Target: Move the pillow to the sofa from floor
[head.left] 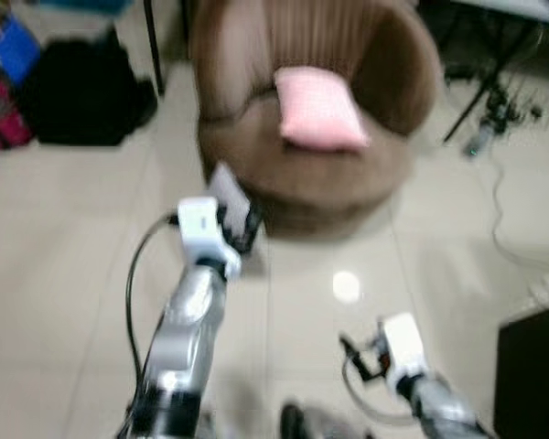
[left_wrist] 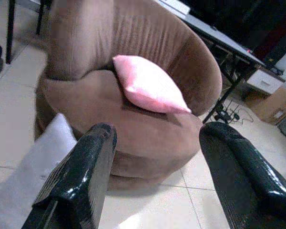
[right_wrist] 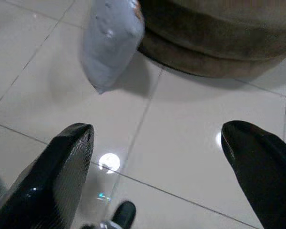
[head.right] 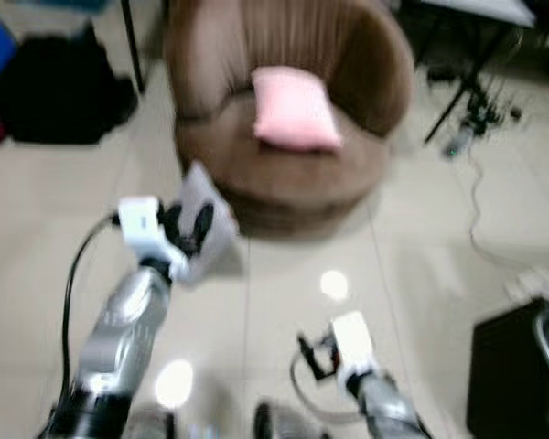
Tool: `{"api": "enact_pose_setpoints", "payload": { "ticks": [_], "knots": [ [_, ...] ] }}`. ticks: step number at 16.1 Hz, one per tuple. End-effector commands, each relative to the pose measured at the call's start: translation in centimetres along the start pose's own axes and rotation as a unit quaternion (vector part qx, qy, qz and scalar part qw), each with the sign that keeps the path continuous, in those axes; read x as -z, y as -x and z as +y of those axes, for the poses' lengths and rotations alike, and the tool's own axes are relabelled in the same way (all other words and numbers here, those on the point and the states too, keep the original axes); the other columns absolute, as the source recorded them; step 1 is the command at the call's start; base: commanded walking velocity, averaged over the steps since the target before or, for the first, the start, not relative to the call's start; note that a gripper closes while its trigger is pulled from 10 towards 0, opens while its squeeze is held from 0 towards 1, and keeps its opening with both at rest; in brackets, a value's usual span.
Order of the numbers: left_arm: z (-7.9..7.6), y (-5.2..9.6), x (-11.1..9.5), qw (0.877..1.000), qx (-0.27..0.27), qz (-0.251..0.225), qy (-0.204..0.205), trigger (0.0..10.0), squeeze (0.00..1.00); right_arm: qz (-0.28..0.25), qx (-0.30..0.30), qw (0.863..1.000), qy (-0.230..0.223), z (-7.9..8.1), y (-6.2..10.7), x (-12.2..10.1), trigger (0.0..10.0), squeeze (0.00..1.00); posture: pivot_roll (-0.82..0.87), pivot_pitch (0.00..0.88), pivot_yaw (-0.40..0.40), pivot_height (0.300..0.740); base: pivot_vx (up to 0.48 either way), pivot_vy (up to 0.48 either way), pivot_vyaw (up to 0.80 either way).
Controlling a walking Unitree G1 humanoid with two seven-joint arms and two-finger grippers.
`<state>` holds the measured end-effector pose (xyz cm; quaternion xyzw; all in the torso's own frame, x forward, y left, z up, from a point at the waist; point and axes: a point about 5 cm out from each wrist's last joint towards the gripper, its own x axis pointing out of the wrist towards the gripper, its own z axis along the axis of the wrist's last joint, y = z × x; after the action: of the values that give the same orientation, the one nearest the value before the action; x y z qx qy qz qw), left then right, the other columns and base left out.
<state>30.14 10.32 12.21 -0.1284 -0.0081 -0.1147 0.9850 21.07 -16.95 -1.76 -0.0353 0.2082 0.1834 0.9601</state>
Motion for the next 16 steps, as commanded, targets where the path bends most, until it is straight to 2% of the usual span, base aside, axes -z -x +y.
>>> {"api": "enact_pose_setpoints", "payload": {
  "ticks": [1, 13, 16],
  "knots": [
    [-0.15, 0.29, 0.51, 1.000, -0.001, 0.012, 0.010, 10.0, 0.00, 0.006, -0.004, 1.000, -0.009, 0.37, 0.27, 0.34, 10.0, 0.12, -0.07, 0.202, -0.159, 0.740, 0.000, 0.480, 0.00],
    [0.20, 0.25, 0.34, 1.000, 0.003, 0.014, 0.002, 10.0, 0.00, 0.010, -0.008, 1.000, -0.011, 0.97, 0.34, 0.46, 10.0, 0.12, -0.06, 0.182, -0.145, 0.740, 0.000, 0.476, 0.00],
    [0.73, 0.26, 0.86, 0.999, -0.012, 0.032, -0.018, 10.0, 0.00, 0.010, -0.010, 1.000, -0.010, 1.08, 0.35, 0.49, 10.0, 0.12, -0.06, 0.178, -0.144, 0.740, 0.000, 0.000, 0.00]
  ]
}}
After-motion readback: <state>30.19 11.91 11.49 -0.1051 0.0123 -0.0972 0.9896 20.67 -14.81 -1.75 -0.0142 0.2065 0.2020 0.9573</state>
